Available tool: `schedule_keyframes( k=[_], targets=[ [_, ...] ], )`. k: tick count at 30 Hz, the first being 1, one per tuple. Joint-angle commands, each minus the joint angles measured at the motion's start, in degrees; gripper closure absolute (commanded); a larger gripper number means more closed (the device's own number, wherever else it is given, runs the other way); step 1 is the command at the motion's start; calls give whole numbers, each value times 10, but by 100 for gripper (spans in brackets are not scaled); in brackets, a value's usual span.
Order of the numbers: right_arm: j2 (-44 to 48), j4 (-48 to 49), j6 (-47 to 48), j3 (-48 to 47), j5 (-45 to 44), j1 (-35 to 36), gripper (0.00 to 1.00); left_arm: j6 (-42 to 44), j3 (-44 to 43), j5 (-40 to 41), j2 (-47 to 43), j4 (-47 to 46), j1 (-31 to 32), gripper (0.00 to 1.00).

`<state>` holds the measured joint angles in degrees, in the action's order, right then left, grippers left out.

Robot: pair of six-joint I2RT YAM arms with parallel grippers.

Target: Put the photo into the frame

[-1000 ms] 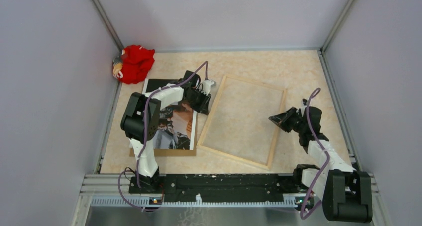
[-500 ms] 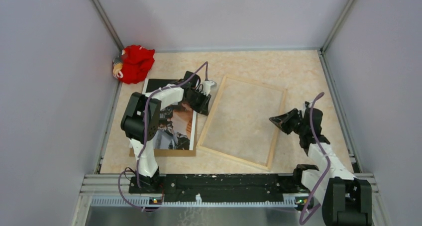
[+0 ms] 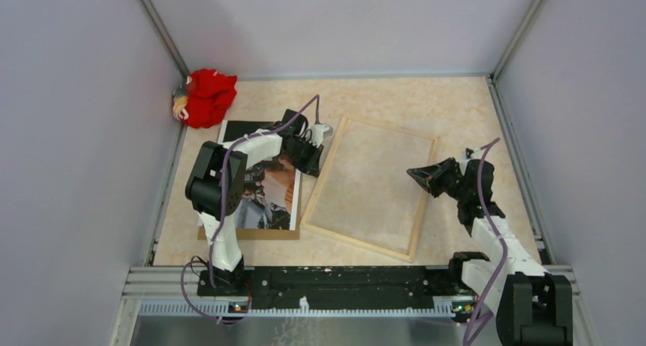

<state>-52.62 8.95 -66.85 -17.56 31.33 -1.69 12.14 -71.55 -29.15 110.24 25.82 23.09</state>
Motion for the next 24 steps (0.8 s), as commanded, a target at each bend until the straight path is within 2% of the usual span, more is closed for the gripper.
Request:
schedule_keyframes(
  k=[1, 7, 24],
  targets=[
    [10, 57, -34, -45, 1, 34, 100, -1, 4, -13, 3, -13, 3, 82],
    [3, 126, -72, -40, -5, 54, 100, 0, 6, -12, 5, -13, 4, 83],
    [-28, 178, -101, -75, -35, 92, 100, 0, 6, -14, 9, -15, 4, 85]
  ],
)
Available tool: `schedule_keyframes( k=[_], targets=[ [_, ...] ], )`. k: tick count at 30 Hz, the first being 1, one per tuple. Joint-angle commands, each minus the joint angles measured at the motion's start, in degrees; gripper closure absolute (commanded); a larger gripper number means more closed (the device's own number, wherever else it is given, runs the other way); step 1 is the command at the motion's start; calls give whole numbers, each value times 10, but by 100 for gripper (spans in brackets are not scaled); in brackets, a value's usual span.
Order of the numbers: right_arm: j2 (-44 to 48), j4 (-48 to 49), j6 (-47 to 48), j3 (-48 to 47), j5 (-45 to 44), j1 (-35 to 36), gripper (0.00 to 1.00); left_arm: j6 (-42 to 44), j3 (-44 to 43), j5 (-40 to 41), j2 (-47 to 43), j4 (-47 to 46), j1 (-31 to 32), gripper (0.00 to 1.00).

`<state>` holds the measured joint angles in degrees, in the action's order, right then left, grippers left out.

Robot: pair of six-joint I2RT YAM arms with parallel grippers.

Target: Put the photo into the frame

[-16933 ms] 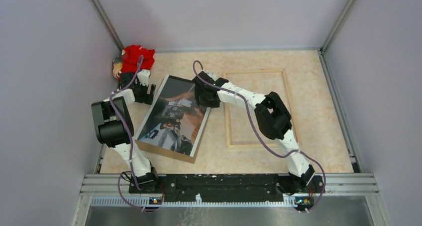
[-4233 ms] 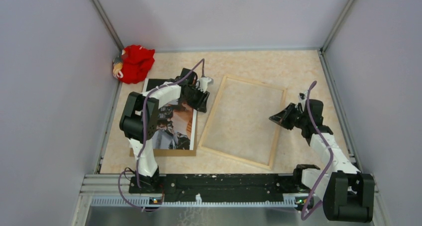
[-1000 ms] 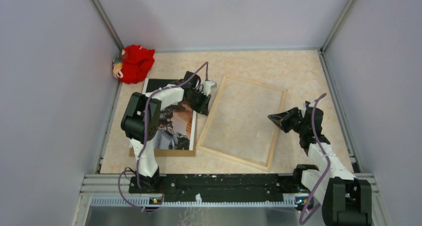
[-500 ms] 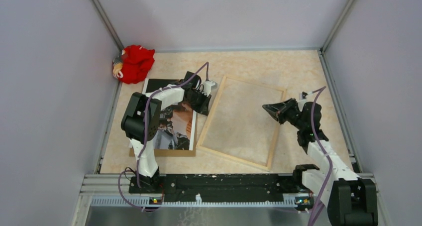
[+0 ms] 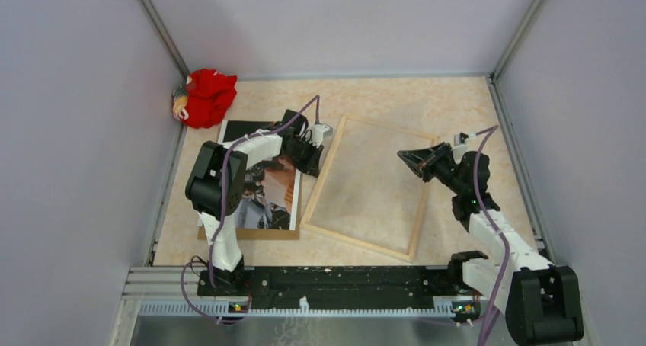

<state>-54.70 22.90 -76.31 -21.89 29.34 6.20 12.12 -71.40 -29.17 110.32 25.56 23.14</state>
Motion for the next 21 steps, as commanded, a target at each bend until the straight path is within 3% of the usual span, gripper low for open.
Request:
schedule_keyframes(
  k=[1, 21],
  targets=[
    [-10, 41, -6, -31, -15, 14, 100, 0, 5, -14, 9, -12, 4, 85],
    [-75, 153, -27, -59, -28, 58, 100, 1, 6, -17, 10, -11, 6, 87]
  ],
)
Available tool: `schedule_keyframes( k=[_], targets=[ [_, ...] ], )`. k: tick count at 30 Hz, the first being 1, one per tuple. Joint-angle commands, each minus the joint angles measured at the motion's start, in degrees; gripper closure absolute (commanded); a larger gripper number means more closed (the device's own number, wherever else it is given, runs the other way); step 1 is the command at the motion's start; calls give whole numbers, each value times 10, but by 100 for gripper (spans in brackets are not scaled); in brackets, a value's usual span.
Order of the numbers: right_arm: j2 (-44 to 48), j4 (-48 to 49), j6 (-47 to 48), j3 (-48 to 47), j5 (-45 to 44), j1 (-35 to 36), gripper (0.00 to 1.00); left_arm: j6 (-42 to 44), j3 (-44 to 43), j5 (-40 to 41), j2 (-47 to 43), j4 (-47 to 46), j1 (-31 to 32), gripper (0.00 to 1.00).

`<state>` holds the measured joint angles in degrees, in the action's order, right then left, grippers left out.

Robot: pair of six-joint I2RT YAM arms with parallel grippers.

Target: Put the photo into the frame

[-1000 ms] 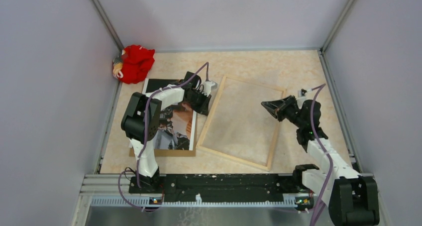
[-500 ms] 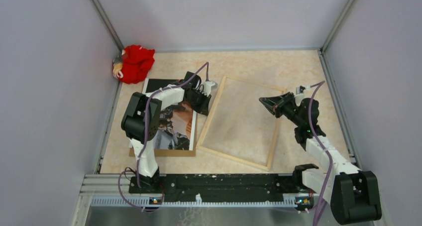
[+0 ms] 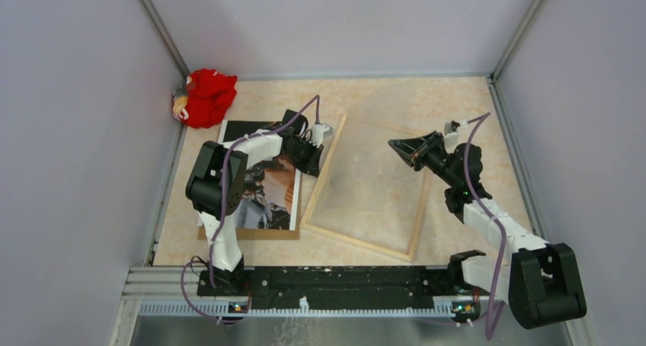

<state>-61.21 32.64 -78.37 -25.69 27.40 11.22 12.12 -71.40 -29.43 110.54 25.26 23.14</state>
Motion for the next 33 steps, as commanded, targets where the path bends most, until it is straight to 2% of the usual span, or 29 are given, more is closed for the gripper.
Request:
schedule_keyframes(
  k=[1, 13, 18, 33],
  targets=[
    [-13, 58, -8, -18, -8, 9, 100, 1, 6, -15, 8, -8, 6, 87],
    [-32, 62, -9, 8, -34, 8, 100, 4, 8, -16, 12, -5, 6, 90],
    [-64, 106, -38, 25, -34, 10, 100, 5, 8, -19, 13, -6, 7, 91],
    [-101, 122, -53, 32, -55, 41, 100, 5, 14, -26, 19, -10, 7, 94]
  ],
)
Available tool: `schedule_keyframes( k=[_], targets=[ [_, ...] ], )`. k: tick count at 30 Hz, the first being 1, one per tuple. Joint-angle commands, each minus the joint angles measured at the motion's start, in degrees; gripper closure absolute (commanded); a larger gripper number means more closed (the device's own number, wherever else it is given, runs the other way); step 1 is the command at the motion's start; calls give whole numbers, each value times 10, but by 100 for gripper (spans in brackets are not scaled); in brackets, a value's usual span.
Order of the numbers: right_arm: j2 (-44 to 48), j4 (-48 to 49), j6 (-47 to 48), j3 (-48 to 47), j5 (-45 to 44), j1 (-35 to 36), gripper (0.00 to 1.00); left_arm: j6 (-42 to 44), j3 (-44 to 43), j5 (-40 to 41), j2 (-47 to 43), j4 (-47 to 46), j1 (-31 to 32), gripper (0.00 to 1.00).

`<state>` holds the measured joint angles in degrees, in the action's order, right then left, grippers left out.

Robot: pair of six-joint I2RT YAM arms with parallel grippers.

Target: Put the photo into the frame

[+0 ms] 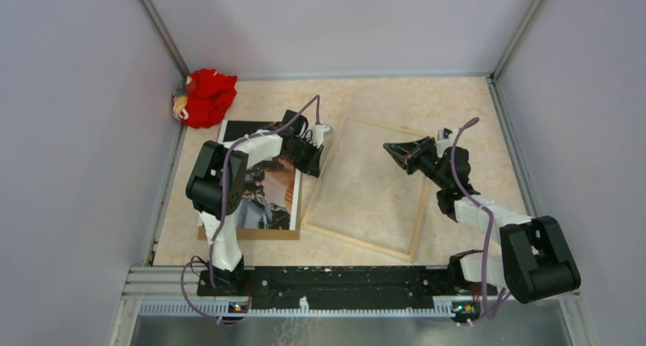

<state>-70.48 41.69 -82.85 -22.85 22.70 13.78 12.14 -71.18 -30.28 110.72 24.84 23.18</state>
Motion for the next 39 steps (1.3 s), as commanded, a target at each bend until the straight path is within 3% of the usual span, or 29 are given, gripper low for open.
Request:
schedule_keyframes(
  k=[1, 16, 32, 39],
  targets=[
    [-9, 35, -11, 4, -6, 17, 100, 4, 12, -18, 17, -7, 6, 94],
    [148, -81, 10, -18, 15, 21, 100, 3, 11, -13, 21, -7, 6, 98],
    [141, -155, 84, -103, 80, 20, 100, 5, 11, -12, 21, -5, 4, 99],
    [132, -137, 75, -92, 82, 20, 100, 6, 13, -12, 21, -6, 4, 99]
  ],
)
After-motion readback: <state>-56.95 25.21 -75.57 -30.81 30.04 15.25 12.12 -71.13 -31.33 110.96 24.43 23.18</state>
